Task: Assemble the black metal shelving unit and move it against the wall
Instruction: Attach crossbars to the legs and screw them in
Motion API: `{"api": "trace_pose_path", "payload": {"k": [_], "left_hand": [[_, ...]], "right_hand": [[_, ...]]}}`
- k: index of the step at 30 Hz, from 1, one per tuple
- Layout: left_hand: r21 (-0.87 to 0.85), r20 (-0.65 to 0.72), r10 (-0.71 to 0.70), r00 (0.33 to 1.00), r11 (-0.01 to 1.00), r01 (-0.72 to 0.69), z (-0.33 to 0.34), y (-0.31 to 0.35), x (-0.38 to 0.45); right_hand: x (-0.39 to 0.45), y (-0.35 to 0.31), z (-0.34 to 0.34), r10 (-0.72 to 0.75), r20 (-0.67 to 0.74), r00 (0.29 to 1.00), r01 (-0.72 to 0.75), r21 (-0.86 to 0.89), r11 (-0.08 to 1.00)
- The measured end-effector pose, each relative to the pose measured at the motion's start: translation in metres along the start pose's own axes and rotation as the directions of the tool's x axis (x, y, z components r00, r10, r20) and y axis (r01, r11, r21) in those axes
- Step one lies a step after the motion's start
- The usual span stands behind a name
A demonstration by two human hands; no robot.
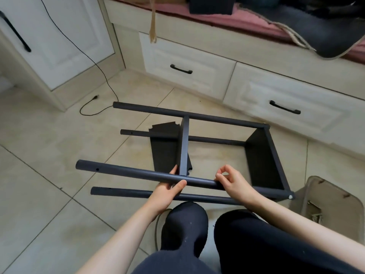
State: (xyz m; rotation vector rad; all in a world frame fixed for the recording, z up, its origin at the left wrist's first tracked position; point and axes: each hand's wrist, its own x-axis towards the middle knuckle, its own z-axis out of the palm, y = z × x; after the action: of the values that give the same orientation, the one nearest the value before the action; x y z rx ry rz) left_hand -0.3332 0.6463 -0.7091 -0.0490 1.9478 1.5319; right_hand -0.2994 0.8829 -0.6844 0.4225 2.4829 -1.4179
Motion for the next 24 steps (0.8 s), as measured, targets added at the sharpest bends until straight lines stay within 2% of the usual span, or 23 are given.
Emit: {"api": "trace_pose_path", "payload": {"k": [5,9,13,16,18,20,22,24], "left_hand": [[-0.096,-0.082,-0.066,0.994,0.994,0.058,0.001,-0.001,0.006],[-0.174,-0.246,-0.176,0.953,0.975,0.135,0.005,0.001,0.007],[-0.062,-0.46,-0.214,0.862,0.976,0.209,0.012,0.003,0.004],[0.202,-0.594,-0.123,0.795,0.934,0.296,0.021,0.008,-0.004],[0.444,-0.597,-0.017,0.802,0.825,0.348,0.02,0.012,-0.009],[0.646,-0.583,0.088,0.808,0.653,0.395,0.013,0.021,-0.012],[0.789,-0.542,0.211,0.814,0.461,0.406,0.004,0.033,-0.012],[0.866,-0.478,0.31,0.822,0.325,0.381,-0.002,0.043,-0.012]], "right_hand": [[0.006,0.004,0.002,0.001,0.012,1.0,-0.001,0.018,1.0],[0.011,0.003,0.0,-0.006,0.035,0.999,0.006,0.009,1.0],[0.013,0.004,0.0,-0.012,0.045,0.999,0.011,0.007,1.0],[0.013,0.002,0.002,-0.009,0.049,0.999,0.008,0.016,1.0],[0.012,0.001,0.002,-0.009,0.053,0.999,0.009,0.006,1.0],[0.011,-0.001,0.001,-0.013,0.054,0.998,0.014,-0.008,1.0],[0.011,-0.002,-0.001,-0.017,0.055,0.998,0.018,-0.021,1.0],[0.012,-0.003,-0.002,-0.018,0.063,0.998,0.02,-0.033,0.999]]}}
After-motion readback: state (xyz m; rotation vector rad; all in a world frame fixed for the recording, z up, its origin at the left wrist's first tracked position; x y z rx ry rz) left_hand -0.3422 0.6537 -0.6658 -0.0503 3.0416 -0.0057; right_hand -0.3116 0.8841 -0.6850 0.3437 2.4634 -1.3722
